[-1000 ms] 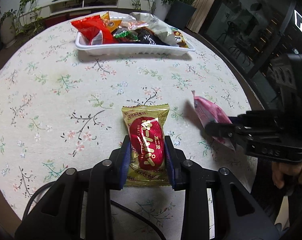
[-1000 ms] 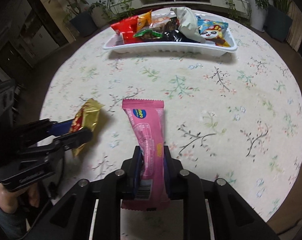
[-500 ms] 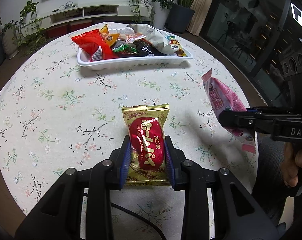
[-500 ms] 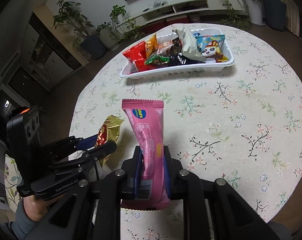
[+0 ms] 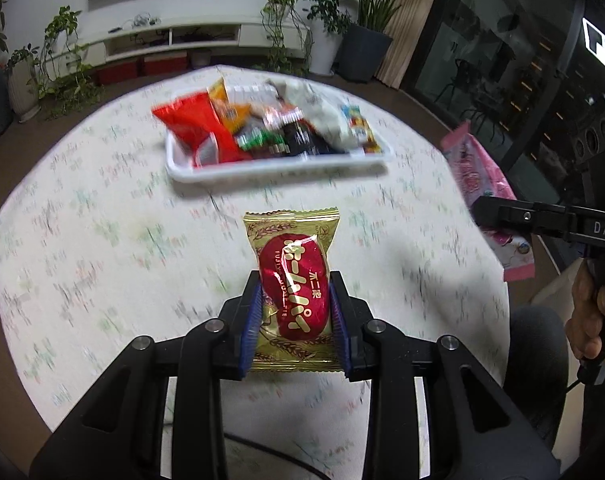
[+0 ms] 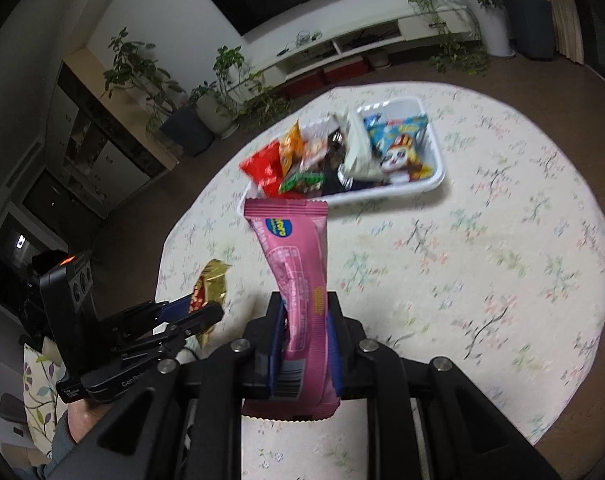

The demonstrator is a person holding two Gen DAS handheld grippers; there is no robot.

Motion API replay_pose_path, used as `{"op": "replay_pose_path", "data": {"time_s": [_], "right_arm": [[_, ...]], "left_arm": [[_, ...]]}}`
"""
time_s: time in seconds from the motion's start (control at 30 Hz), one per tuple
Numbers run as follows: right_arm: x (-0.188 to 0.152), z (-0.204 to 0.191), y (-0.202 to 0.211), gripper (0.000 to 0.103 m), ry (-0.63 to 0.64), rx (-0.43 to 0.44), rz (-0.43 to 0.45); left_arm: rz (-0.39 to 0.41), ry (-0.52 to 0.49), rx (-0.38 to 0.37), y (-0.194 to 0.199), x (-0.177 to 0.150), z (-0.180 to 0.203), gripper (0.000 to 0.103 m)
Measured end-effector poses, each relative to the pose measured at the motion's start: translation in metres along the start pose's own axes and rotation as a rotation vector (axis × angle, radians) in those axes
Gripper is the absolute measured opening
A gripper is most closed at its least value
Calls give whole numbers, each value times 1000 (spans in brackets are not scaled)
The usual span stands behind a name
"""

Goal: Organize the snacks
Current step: 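Carry the gold packet and pink bar over the white tray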

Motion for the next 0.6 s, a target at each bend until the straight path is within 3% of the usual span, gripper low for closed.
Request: {"op": "replay_pose_path", "data": {"time_s": [0.33, 0.6], "right_arm": [[96, 13, 24, 21, 24, -57, 135], [162, 24, -32, 21, 19, -116, 106]], "left_arm": [[87, 13, 14, 9, 115, -36, 29], [62, 51, -3, -40, 196, -59, 29]]}}
Point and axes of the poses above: each gripper's, at about its wrist camera, not at the fingertips, and y roughly against the way its jaws point, z to its right, x to its top, the point moved 9 cm from there along -y, roughly the way its jaws point, and after that the axes turned 4 degrees about -x, right-handed, at the moved point
